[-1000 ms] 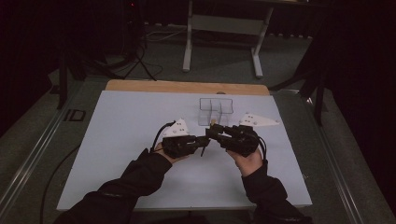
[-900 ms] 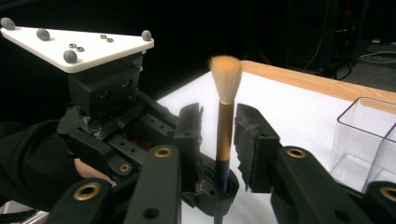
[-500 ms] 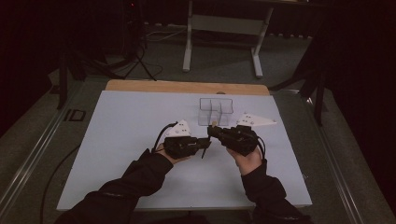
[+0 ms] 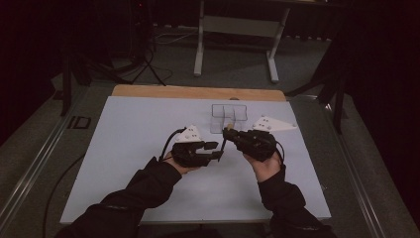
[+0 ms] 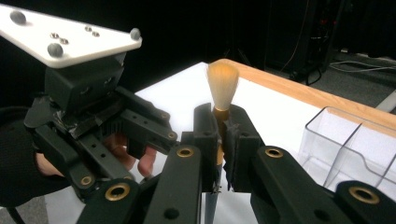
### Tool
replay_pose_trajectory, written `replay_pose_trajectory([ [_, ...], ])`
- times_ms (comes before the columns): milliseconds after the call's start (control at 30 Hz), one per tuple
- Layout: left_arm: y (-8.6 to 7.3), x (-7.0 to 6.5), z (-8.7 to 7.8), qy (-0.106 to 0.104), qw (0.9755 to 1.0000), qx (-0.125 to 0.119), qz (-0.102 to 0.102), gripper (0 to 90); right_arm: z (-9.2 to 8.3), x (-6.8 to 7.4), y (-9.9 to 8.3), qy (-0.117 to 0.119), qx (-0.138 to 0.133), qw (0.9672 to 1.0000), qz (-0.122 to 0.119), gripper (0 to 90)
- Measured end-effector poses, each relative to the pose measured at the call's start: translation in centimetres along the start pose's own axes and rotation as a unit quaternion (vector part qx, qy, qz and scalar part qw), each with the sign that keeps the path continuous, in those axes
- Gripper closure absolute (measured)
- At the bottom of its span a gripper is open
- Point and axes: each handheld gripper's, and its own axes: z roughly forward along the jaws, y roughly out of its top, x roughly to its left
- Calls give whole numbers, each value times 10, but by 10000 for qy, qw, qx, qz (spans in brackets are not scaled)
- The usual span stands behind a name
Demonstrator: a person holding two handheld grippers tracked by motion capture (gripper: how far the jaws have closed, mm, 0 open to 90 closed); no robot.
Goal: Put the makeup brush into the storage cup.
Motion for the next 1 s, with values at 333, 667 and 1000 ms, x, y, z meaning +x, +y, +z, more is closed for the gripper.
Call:
replay_pose_trajectory([
  [333,2,2,-13,170,9997,-185,9,385,-10,-8,16,-61,-160,9998,-56,845],
  [667,-3,3,-21,134,9993,-354,38,149,-18,-16,38,-170,-348,9991,-172,845],
  [1000,-14,7,-27,374,9988,-300,30,10,-22,-28,59,-336,-450,9979,-319,845],
])
